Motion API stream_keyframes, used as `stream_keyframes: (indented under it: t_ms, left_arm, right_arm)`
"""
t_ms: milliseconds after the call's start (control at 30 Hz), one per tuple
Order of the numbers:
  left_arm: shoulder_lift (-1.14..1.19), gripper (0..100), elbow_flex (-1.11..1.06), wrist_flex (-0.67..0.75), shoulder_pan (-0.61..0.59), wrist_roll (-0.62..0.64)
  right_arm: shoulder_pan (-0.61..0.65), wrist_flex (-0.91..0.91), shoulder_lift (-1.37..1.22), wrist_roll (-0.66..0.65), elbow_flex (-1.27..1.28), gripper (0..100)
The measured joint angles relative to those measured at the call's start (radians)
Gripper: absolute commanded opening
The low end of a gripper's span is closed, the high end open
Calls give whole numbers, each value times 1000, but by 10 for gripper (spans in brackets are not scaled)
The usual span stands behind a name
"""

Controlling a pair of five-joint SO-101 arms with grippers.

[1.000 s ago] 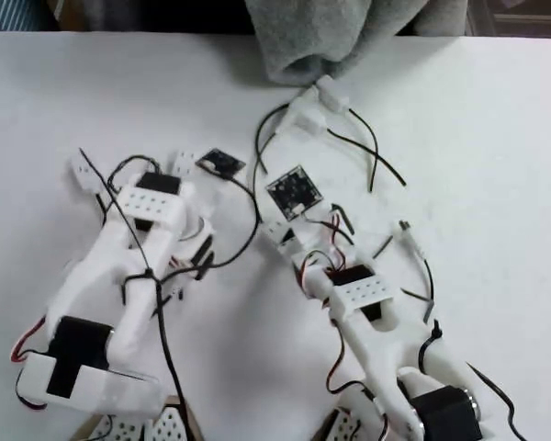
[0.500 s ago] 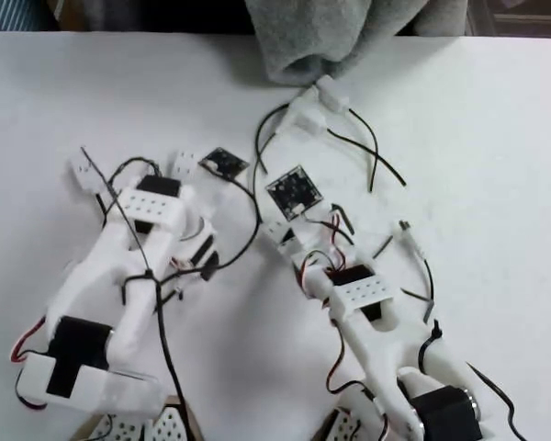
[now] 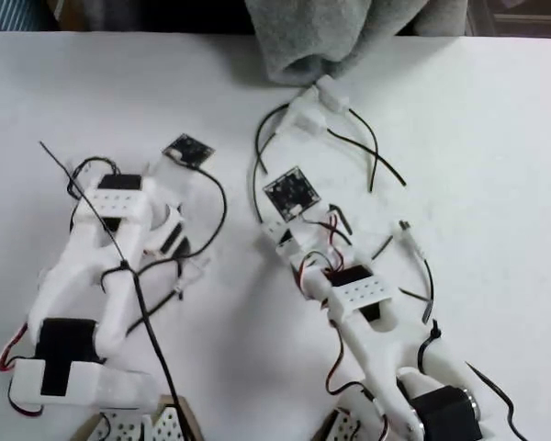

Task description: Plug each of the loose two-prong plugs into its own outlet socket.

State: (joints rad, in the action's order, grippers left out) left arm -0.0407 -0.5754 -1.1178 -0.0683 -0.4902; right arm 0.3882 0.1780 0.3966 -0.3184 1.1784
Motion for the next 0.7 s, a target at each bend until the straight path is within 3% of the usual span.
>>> stream_keyframes:
  t_ms: [233, 500, 700]
  left_arm:
    - [-2, 207, -74, 3, 107, 0]
    - [0, 206, -104, 9, 117, 2]
    - [0, 124, -107, 6, 138, 21]
  right_arm:
    - [0, 0, 0, 0, 0, 276]
    - [0, 0, 0, 0, 0, 276]
    - [0, 0, 0, 0, 0, 276]
